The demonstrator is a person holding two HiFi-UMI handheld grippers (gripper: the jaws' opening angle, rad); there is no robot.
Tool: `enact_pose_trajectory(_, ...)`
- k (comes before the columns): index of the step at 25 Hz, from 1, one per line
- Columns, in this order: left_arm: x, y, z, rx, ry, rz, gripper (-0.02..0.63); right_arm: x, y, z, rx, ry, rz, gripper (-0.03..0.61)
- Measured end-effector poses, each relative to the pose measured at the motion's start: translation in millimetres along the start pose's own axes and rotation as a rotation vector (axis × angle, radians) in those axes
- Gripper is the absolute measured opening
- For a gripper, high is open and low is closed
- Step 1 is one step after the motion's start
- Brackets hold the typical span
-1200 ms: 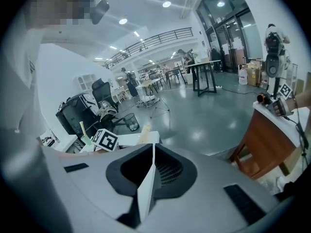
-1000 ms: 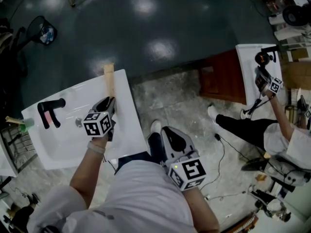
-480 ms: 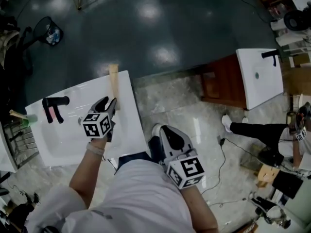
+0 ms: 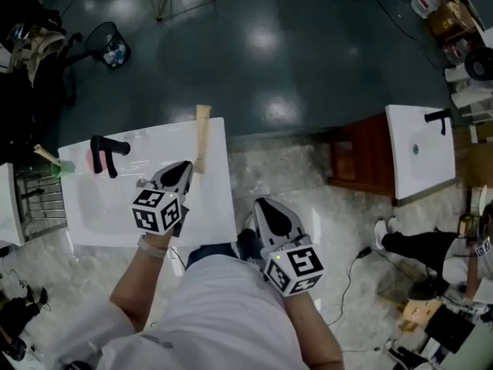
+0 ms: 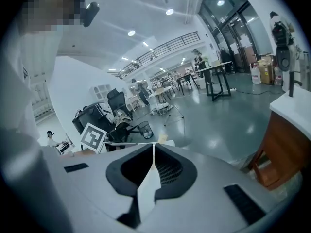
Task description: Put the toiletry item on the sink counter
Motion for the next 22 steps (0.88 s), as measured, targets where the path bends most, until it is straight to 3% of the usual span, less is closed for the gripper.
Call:
enact_pose_trajectory(6, 51.4, -9.0, 35.4, 0.010, 0.025, 0.069, 0.017, 6.6, -10.6, -17.5, 0.026, -0.087, 0.026, 0.023)
enact_pose_trajectory(12, 127.3, -16.0, 62.8, -0.003, 0.029, 0.141, 0.017, 17.4, -20.2, -62.3, 0.057, -0.173, 0.061, 0.023)
enact_pose_trajectory(22, 207.1, -20.3, 94.2, -0.012, -0.037, 0.263, 0.017, 24.7, -37.4, -93.6, 0.108, -0.309, 0.092, 0.023)
Point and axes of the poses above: the fingertips, and each gripper's own axes: x backward along the fingers, z to its right, y out of its underside, the point moved 8 cm from there along x, backward along the fingers, and after that the axes turned 1 degree about x, right-handed, at the moved point
